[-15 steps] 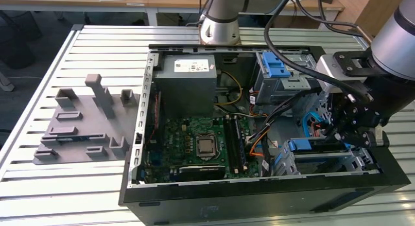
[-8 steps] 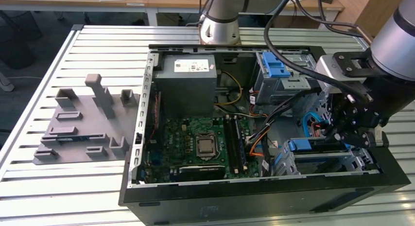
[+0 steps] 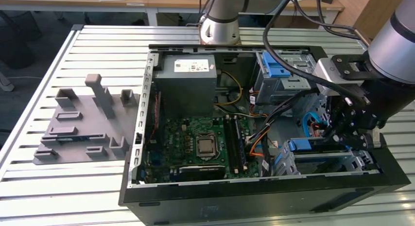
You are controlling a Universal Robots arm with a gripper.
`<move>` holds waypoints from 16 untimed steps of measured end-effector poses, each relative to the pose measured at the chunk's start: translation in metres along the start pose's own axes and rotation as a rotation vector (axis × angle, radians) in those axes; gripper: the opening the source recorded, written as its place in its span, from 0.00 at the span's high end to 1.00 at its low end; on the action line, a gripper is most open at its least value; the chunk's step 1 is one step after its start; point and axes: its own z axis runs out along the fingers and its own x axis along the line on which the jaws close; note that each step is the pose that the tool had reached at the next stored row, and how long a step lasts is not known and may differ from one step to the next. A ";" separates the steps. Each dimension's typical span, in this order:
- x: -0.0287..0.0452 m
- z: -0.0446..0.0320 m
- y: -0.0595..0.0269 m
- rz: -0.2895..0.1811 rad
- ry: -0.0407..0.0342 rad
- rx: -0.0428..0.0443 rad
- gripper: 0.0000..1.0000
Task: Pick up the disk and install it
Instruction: 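Insert the first disk wire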
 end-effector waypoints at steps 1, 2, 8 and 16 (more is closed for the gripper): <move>0.0000 0.0000 0.0000 0.000 0.0001 0.0000 0.84; 0.0000 0.0000 0.0000 0.000 0.0002 0.0000 0.84; -0.0001 -0.0036 -0.0002 0.000 -0.0004 0.0000 0.76; -0.0003 -0.0080 -0.0004 0.000 -0.0002 0.0000 0.89</move>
